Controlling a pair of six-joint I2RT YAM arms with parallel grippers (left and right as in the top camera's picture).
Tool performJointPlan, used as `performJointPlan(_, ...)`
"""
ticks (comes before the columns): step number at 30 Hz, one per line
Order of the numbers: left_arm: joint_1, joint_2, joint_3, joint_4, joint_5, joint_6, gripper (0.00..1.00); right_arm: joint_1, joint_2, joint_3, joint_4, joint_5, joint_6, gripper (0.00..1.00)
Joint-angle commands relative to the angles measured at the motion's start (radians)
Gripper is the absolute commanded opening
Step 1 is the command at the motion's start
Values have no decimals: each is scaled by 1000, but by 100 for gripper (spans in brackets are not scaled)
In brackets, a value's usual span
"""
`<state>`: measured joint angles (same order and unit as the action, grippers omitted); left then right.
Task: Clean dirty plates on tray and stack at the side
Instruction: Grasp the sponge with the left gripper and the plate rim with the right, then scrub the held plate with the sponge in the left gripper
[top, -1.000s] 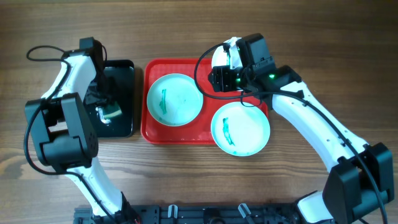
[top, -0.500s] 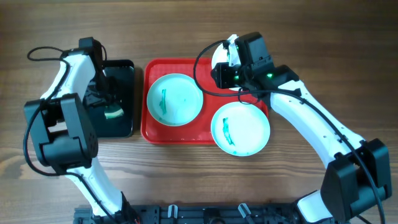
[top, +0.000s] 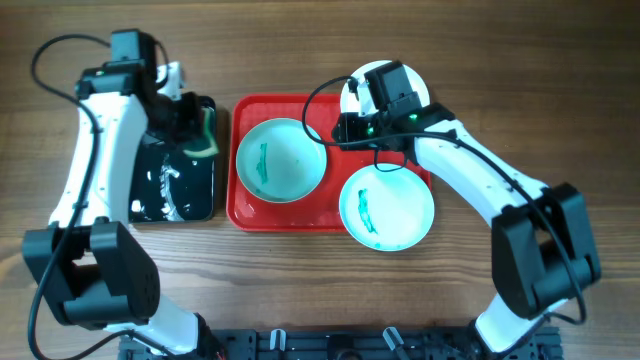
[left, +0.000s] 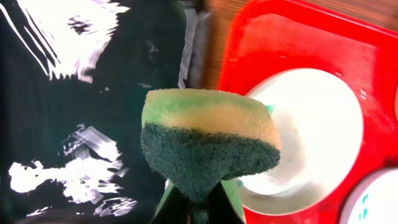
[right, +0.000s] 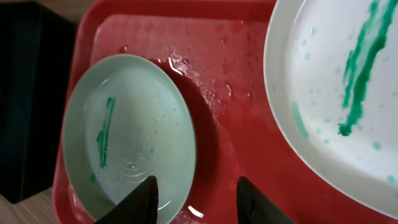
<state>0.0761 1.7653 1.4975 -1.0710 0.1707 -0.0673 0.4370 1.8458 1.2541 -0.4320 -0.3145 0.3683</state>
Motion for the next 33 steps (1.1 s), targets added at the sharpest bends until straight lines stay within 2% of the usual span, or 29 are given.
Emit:
performJointPlan(1, -89, 1, 12, 32, 39, 33, 4, 3, 77, 15, 3, -60, 9, 43)
performJointPlan(5, -140, 13, 11, 60, -35, -46, 4, 3, 142, 15, 17, -83, 21, 42)
performJointPlan(12, -147, 84, 10, 68, -33, -46, 4, 25, 166, 15, 64, -105, 29, 38)
performJointPlan(14, -153, 105, 10, 73, -33, -45, 4, 48, 177, 15, 80, -105, 84, 37)
performJointPlan(23, -206, 143, 8, 103, -33, -45, 4, 87, 226, 15, 79, -74, 185, 18)
performJointPlan(30, -247, 189, 8, 121, -39, -45, 4, 87, 227, 15, 79, -69, 185, 8)
performJointPlan(33, -258, 227, 8, 126, -92, -45, 4, 87, 227, 15, 78, -67, 185, 4)
